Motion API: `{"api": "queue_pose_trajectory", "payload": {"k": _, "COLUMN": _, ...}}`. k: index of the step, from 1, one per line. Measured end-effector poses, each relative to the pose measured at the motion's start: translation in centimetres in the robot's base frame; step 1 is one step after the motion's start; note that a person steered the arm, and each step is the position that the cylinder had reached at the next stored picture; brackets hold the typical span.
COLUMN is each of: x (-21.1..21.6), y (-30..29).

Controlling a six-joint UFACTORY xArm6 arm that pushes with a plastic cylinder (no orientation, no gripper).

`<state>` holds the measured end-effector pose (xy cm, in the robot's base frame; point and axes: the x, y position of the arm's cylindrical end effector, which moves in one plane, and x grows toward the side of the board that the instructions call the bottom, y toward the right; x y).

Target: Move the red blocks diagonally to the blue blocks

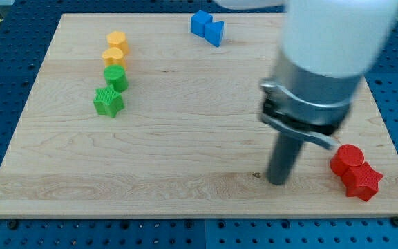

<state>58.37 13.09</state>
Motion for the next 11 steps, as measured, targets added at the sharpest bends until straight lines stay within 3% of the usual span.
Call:
{"api": "queue_pose_trajectory", "payload": {"k": 1, "x": 3.4, "y": 6.9}}
{"api": "queue_pose_trajectory", "payload": {"k": 8, "x": 3.4, "y": 11.2}}
{"api": "queue_pose_trajectory", "payload": {"k": 11, "x": -1.9, "y": 9.2}}
